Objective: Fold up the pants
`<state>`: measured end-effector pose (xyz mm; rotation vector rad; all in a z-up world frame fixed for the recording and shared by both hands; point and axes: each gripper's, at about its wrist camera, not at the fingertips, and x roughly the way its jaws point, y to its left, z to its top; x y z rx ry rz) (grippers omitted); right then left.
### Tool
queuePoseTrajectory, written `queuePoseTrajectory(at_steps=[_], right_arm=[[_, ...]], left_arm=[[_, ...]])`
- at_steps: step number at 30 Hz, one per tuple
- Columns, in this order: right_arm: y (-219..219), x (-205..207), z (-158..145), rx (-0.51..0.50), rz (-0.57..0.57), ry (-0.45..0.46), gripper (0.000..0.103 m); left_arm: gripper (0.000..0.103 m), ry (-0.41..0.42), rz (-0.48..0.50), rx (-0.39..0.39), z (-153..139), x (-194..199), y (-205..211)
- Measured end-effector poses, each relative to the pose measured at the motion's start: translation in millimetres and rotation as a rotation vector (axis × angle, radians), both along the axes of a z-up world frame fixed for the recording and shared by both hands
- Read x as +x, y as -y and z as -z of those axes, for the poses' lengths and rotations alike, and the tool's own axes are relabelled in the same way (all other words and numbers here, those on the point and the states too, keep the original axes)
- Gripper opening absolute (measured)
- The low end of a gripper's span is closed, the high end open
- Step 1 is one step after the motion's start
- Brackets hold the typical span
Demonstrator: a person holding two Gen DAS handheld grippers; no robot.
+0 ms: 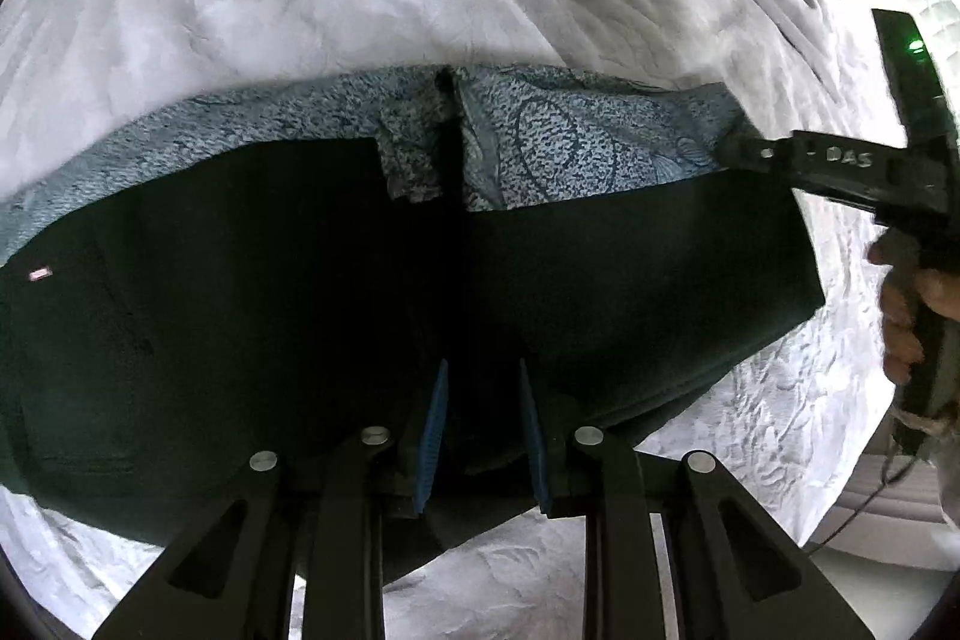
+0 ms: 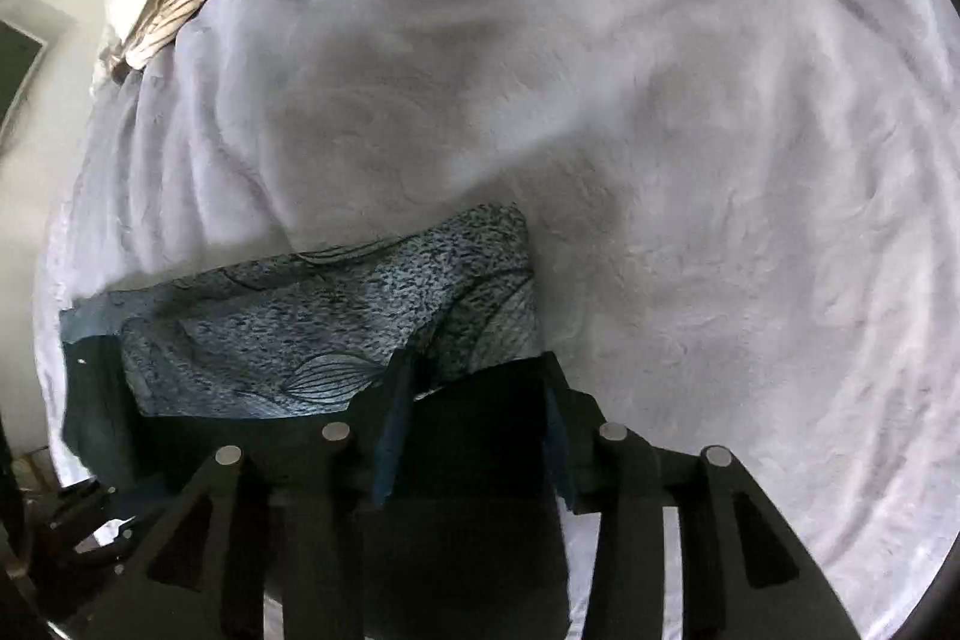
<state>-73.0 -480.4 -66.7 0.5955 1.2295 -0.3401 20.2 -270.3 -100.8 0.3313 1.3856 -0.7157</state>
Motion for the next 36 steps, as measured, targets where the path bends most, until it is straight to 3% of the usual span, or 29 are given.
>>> queuePoseTrajectory(at_steps=[3,6,9,11,15,16,17,22,26,29,33,36], right_arm=[[-17,-10,-35,-0.106,0.034,0.047,0.045],[-45,-8,-60,-0.063,-0.021,0.146,0.045],[-82,16,-59,0.052,-0.124,0.169,0.05],[-110,38,-53,0.039,-0.187,0.157,0.058],[-151,66,-28,-0.008,-0.237,0.076,0.057],[-156,67,-24,-0.045,-0.234,0.05,0.038],[-161,71,-19,-0.082,-0.22,0.03,0.006],[-152,68,0,0.106,-0.143,0.05,0.005],[-160,66,4,0.137,-0.187,0.057,0.004],[-159,66,-1,0.297,-0.189,0.124,0.005],[-170,45,-28,0.142,-0.203,0.131,0.005],[-170,31,-20,0.095,-0.156,0.062,0.009]], left_arm=[[0.026,0.01,0.007,-0.004,-4,-1,-5],[0.026,0.017,0.001,-0.011,-7,1,-14],[0.026,0.032,-0.015,-0.001,-11,2,-22],[0.026,0.038,-0.037,0.013,-12,5,-32],[0.026,0.055,-0.089,0.032,-15,11,-58],[0.026,0.062,-0.1,0.037,-15,12,-64],[0.026,0.064,-0.112,0.04,-15,14,-70],[0.026,0.076,-0.163,0.044,-17,19,-88],[0.026,0.073,-0.184,0.068,-16,19,-98],[0.026,0.078,-0.184,0.077,-18,19,-101],[0.026,0.084,-0.189,0.082,-22,19,-104],[0.026,0.082,-0.193,0.092,-22,18,-108]])
